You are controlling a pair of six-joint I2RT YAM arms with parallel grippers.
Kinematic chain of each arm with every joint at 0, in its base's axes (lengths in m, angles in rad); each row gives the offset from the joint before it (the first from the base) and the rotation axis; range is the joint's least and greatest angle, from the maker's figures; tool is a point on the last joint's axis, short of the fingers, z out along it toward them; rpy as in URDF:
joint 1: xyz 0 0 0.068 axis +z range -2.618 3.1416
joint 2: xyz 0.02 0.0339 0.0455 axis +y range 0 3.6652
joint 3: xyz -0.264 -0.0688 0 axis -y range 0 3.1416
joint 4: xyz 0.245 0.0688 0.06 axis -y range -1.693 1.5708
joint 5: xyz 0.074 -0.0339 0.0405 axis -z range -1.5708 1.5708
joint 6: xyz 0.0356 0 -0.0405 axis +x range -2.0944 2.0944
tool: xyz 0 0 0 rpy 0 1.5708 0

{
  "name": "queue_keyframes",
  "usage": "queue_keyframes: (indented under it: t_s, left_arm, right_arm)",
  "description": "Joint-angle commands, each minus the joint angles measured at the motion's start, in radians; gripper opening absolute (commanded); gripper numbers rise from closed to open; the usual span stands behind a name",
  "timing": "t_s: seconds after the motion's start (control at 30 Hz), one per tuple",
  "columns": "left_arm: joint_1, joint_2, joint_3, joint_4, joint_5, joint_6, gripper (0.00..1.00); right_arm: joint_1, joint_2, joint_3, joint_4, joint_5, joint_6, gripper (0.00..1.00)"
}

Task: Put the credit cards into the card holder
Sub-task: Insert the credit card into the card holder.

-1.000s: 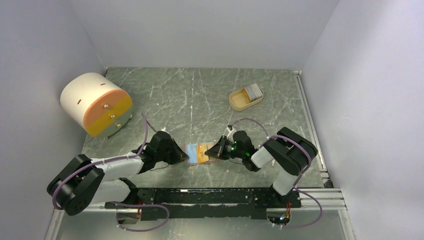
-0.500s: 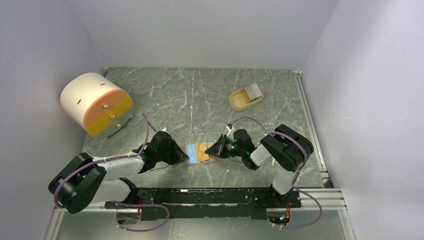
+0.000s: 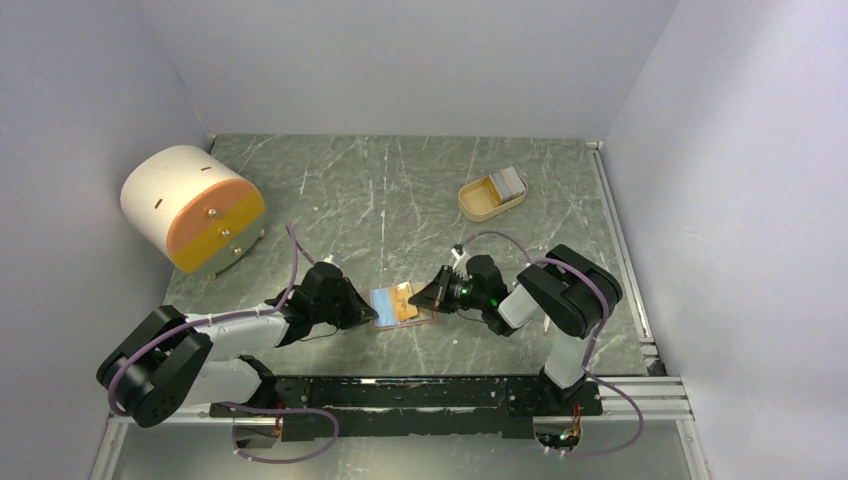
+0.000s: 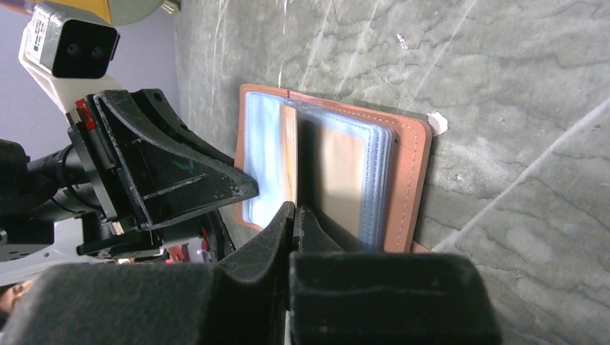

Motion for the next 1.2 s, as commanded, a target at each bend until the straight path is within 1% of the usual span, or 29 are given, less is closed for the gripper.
queue_keyframes:
  t_s: [0.0, 0.27, 0.3, 0.37, 0.43, 0.5, 0.57, 0.7, 0.83, 0.97, 1.17]
  left_arm:
    - [-0.006, 0.002, 0.003, 0.03, 0.036, 0.02, 0.16]
    - [-0.005, 0.003, 0.017, 0.028, 0.033, 0.032, 0.17]
    - [-0.005, 0.003, 0.022, 0.023, 0.032, 0.038, 0.17]
    - [-0.006, 0.007, 0.026, 0.021, 0.034, 0.045, 0.17]
    - [-0.006, 0.013, 0.025, 0.031, 0.045, 0.051, 0.18]
    - [-0.006, 0.015, 0.023, 0.037, 0.052, 0.051, 0.19]
    - [-0.006, 0.009, 0.02, 0.047, 0.066, 0.051, 0.22]
    - [-0.006, -0.01, 0.003, 0.095, 0.096, 0.038, 0.25]
    - [-0.006, -0.009, -0.007, 0.13, 0.106, 0.041, 0.28]
    - [-0.006, 0.018, -0.004, 0.153, 0.123, 0.046, 0.28]
    - [-0.005, 0.031, -0.01, 0.196, 0.143, 0.039, 0.29]
  right_arm:
    - [0.005, 0.024, -0.019, 0.021, 0.041, 0.011, 0.0]
    - [0.062, -0.005, -0.008, -0.085, 0.083, 0.02, 0.01]
    - [0.063, -0.006, -0.003, -0.094, 0.083, 0.02, 0.02]
    - [0.067, -0.019, 0.012, -0.134, 0.095, 0.006, 0.08]
    - [0.067, -0.046, 0.038, -0.228, 0.123, -0.024, 0.15]
    - [0.067, -0.085, 0.069, -0.38, 0.16, -0.068, 0.21]
    - [0.067, -0.123, 0.093, -0.478, 0.19, -0.111, 0.23]
    - [0.066, -0.171, 0.12, -0.589, 0.23, -0.168, 0.28]
    - [0.075, -0.181, 0.141, -0.601, 0.224, -0.184, 0.3]
    - [0.085, -0.15, 0.125, -0.511, 0.177, -0.153, 0.3]
    - [0.11, -0.127, 0.13, -0.451, 0.136, -0.128, 0.31]
